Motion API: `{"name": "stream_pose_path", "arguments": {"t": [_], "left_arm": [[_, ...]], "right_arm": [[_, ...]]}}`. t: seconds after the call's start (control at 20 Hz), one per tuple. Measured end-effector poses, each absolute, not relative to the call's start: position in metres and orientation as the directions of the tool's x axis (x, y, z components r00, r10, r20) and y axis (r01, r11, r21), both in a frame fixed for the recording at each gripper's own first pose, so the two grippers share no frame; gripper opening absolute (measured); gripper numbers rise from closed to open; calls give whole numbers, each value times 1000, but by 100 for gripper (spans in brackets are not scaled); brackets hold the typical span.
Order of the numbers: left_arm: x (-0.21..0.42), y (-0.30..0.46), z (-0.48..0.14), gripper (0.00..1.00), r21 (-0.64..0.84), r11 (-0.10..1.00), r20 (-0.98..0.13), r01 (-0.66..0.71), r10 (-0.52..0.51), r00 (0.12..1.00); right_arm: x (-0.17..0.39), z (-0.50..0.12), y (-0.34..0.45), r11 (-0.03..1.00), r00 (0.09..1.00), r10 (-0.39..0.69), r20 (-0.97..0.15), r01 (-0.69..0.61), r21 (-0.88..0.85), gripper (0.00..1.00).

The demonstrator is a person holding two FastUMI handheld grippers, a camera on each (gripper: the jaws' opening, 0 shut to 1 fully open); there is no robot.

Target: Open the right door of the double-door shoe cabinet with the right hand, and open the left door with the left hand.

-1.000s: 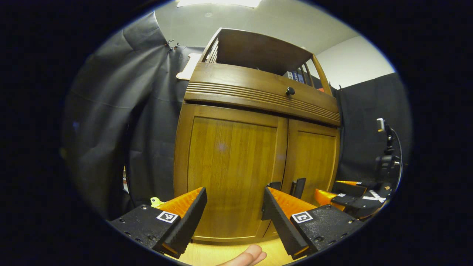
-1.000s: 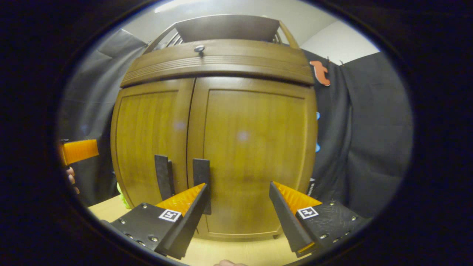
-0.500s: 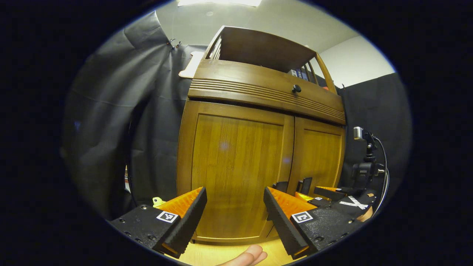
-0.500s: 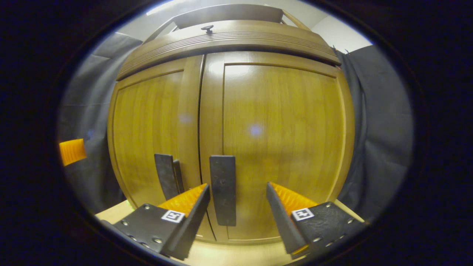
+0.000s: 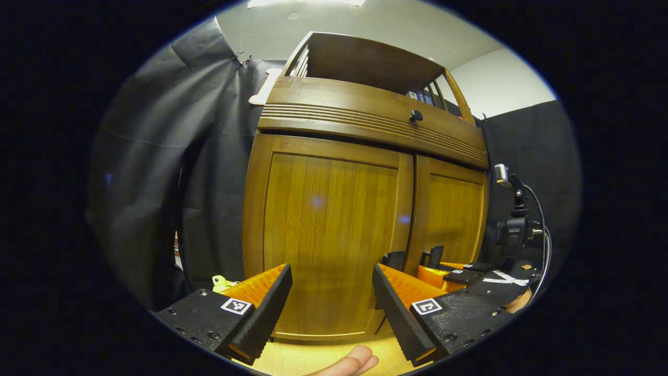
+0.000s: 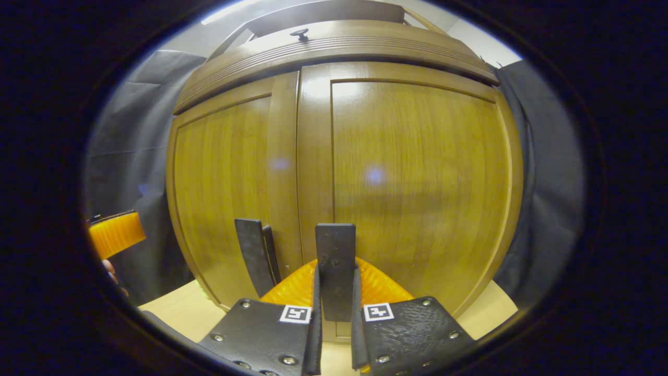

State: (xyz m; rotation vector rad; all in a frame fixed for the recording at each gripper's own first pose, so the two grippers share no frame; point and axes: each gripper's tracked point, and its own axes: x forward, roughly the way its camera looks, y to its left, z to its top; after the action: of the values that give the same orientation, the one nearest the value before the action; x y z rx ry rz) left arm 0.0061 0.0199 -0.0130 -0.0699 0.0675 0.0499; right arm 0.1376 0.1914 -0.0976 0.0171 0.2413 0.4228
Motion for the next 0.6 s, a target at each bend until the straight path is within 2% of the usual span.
{"name": "stream_pose_path", "arguments": {"t": [0.1, 0.15, 0.2, 0.3, 0.35, 0.4, 0.6], "left_arm": [[6, 20, -14, 96, -69, 996, -70, -58, 54, 996], [6, 20, -14, 96, -69, 996, -71, -59, 54, 996], [7, 20, -14, 92, -69, 996, -73, -59, 54, 996], [8, 19, -17, 92, -67, 996, -82, -58, 52, 995], [7, 19, -17, 92, -60, 997, -84, -58, 53, 995], [8, 19, -17, 92, -53, 997, -85, -58, 54, 995], [14, 16, -17, 92, -38, 998, -78, -42, 39, 996]], "right_arm": [[126, -97, 186, 900, 872, 434, -227, -430, 70, 18], [121, -96, 183, 891, 863, 453, -223, -448, 76, 22], [115, -95, 179, 880, 853, 473, -219, -466, 85, 23], [105, -92, 173, 859, 833, 512, -209, -502, 101, 23], [100, -90, 169, 849, 823, 529, -207, -517, 110, 19], [95, -90, 165, 839, 813, 544, -205, -532, 115, 22], [82, -84, 159, 800, 774, 600, -203, -586, 129, 22]]}}
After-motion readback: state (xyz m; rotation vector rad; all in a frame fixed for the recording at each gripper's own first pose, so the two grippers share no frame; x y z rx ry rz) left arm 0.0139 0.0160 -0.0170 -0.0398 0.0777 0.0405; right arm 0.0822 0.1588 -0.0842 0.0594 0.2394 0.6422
